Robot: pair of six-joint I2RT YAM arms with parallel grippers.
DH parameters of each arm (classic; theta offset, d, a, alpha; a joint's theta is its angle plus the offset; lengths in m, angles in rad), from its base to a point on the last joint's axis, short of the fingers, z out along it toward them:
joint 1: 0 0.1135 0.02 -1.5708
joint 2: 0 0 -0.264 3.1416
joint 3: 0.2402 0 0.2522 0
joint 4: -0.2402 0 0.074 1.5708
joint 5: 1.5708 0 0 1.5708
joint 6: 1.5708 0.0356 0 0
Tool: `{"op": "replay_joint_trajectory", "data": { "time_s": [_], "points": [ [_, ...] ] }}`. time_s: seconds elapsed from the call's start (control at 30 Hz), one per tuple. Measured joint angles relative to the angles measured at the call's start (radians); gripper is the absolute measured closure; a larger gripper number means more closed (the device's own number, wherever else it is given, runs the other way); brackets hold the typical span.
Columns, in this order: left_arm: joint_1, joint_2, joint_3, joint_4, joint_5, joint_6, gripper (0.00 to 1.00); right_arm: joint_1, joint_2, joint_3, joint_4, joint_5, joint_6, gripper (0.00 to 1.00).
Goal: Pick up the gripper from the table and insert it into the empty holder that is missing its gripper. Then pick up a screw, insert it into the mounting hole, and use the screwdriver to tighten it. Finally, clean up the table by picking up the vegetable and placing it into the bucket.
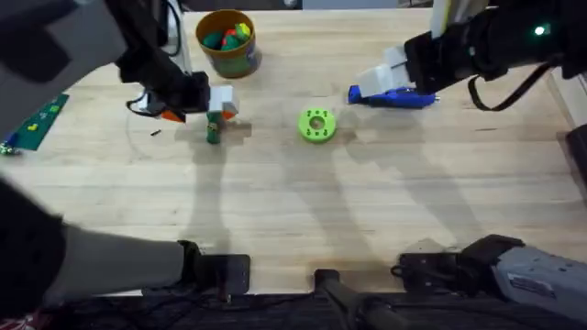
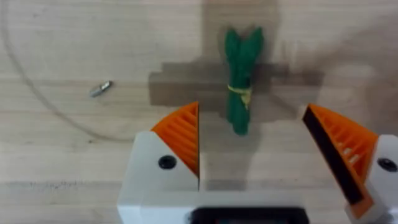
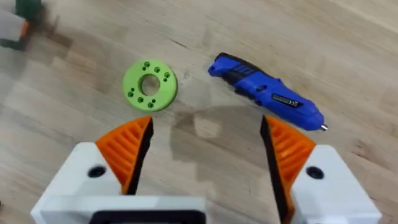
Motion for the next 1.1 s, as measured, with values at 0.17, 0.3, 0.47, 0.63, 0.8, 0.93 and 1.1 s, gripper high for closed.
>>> {"op": "replay_joint_trajectory", "data": {
  "time_s": [0.17,0.3,0.47,0.63,0.8,0.93,1.1],
  "points": [
    [0.0,0.11,-0.001,0.06,-0.017,0.0,0.012,0.0,0.0,0.0,0.0,0.0,0.0,0.012],
    [0.0,0.163,-0.001,0.087,-0.023,0.0,0.112,0.0,0.0,0.0,0.0,0.0,0.0,0.012],
    [0.0,0.191,-0.001,0.112,-0.046,0.003,0.597,0.0,0.0,0.0,-0.001,0.0,0.0,0.012],
    [-0.001,0.189,-0.001,0.116,-0.062,0.005,0.98,0.0,0.0,0.0,0.0,0.0,0.0,0.012],
    [-0.001,0.189,-0.001,0.115,-0.066,0.005,0.979,0.0,0.0,0.0,0.0,0.0,0.0,0.012],
    [-0.001,0.189,0.0,0.103,-0.066,0.005,0.979,0.0,0.0,0.0,0.0,0.0,0.0,0.012],
    [-0.001,0.181,0.059,0.021,-0.061,0.004,0.979,0.0,0.0,0.0,0.0,0.0,0.0,0.012]
  ]
}}
